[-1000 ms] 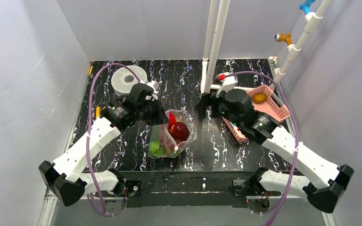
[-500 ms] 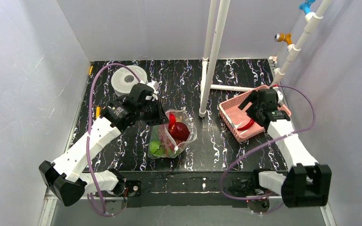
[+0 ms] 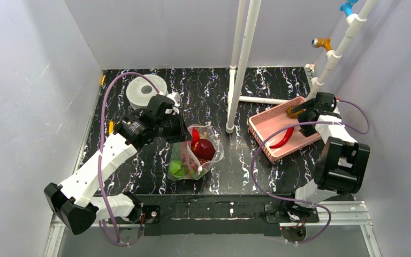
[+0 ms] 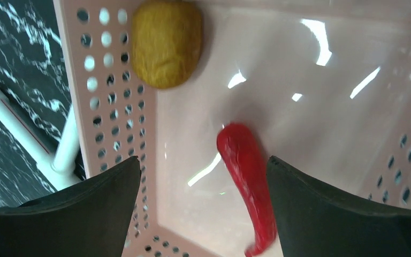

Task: Place the food in the zip-top bag and seal the zipper
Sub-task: Pick up the fake fruit from the bin.

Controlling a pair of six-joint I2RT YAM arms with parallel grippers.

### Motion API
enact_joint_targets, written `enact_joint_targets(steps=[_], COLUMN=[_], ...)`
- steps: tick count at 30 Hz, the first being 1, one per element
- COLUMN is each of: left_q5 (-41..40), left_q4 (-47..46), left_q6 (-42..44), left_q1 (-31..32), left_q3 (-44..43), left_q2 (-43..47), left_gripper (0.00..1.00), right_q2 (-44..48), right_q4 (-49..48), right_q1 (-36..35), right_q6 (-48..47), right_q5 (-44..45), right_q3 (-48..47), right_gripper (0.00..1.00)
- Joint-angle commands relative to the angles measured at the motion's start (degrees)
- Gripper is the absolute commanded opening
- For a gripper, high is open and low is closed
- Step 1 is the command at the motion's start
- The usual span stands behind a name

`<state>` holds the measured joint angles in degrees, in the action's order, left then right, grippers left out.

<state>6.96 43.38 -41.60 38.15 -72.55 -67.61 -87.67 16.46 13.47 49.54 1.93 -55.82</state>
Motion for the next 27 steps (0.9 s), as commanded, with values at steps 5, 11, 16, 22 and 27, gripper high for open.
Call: enact_joint_targets(steps=[5, 11, 16, 22, 27], left_q5=[0.4, 0.0, -0.3, 0.1, 0.0], left_q4=[1.1, 1.7, 1.9, 1.8, 1.9], left_q6=[0.0, 0.0, 0.0, 0.0, 0.0], left_q1=[0.0, 0.1, 0.1, 0.1, 0.0], left_q3=[0.2, 0.2, 0.1, -0.1, 0.1], left_q2=[1.9, 2.1, 2.1, 1.7, 1.8], left_gripper=[0.0, 0.0, 0.0, 0.0, 0.0], right_q2=[-8.2, -12.6, -14.5, -18.4, -18.8], right_q4=[-10.7, -13.3, -12.7, -10.0, -10.8], right_q1=[1.4, 1.6, 1.6, 1.6, 1.6], right_q6=[8.6, 12.1, 13.1, 12.2, 11.6], right_q5=[-0.6, -0.1, 2.0, 1.9, 2.0], right_q3=[-4.5, -5.9, -6.8, -9.1, -9.0], right_gripper=[0.91, 0.88, 0.85, 0.79, 0.77])
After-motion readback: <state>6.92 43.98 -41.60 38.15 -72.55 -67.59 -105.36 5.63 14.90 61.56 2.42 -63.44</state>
